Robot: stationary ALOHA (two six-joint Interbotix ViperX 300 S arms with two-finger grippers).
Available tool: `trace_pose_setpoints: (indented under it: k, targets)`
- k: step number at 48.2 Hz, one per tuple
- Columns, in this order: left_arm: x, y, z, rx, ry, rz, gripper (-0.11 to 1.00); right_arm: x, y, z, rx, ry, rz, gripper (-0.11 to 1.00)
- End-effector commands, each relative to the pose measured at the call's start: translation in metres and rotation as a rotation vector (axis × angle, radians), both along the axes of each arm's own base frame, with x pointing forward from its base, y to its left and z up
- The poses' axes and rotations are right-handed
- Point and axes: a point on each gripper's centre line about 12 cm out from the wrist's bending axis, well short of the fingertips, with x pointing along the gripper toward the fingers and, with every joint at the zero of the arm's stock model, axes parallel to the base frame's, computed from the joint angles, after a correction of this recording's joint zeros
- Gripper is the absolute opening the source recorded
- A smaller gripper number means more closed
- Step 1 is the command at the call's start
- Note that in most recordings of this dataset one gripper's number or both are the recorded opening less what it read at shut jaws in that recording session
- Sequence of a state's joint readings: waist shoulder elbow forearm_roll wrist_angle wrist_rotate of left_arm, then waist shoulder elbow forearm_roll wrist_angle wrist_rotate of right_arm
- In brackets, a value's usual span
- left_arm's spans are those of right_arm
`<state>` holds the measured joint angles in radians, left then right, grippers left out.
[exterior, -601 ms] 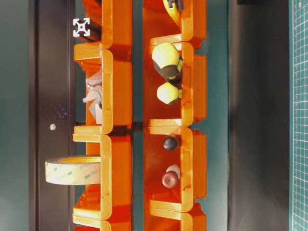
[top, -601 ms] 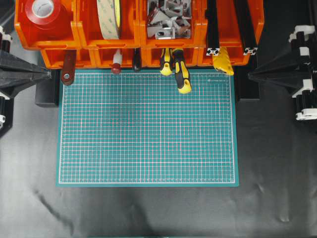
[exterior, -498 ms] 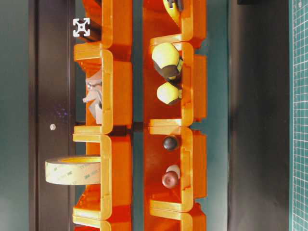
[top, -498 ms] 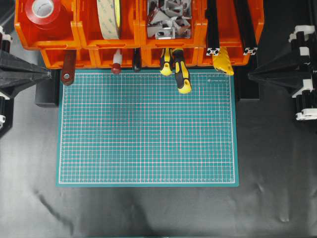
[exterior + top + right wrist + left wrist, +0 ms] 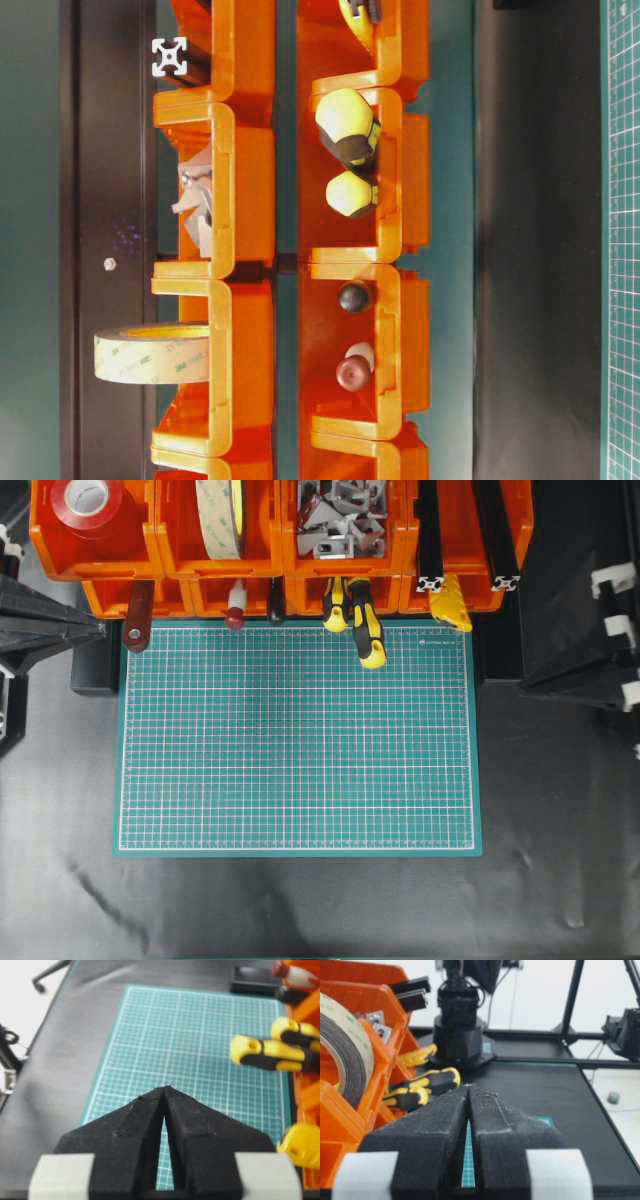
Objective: Pick cutter from container rack with right arm.
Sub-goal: 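Lift the right gripper from rest and swing it toward the rack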
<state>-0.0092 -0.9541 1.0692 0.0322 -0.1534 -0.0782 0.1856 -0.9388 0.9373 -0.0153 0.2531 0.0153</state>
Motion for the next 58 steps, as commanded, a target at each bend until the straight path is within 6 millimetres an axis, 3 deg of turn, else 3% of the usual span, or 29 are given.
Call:
trace_pose_setpoints:
  k: [1,15,23,30,44,58]
  targets:
    - [0.001,-0.001,0.012,0.000,-0.025,-0.005,0.01,0.007,0.005,0.026,-0.028,0.015,0.024,0.00]
    - [0.001,-0.004,0.010,-0.058,-0.003,-0.022,0.01,0.027,0.014,0.049,-0.262,0.244,0.047,0.00]
    - [-0.002,-0.006,0.010,-0.082,0.018,-0.030,0.01,0.032,0.018,0.043,-0.369,0.416,-0.025,0.00]
    - [-0.005,-0.005,0.011,-0.082,0.030,-0.028,0.01,0.031,0.031,0.043,-0.452,0.411,-0.122,0.00]
    - [-0.007,-0.005,0.011,-0.082,0.039,-0.027,0.01,0.024,0.044,0.011,-0.565,0.354,-0.443,0.00]
    - [-0.007,-0.005,0.009,-0.083,0.054,-0.026,0.01,0.024,0.039,-0.033,-0.695,0.404,-0.461,0.00]
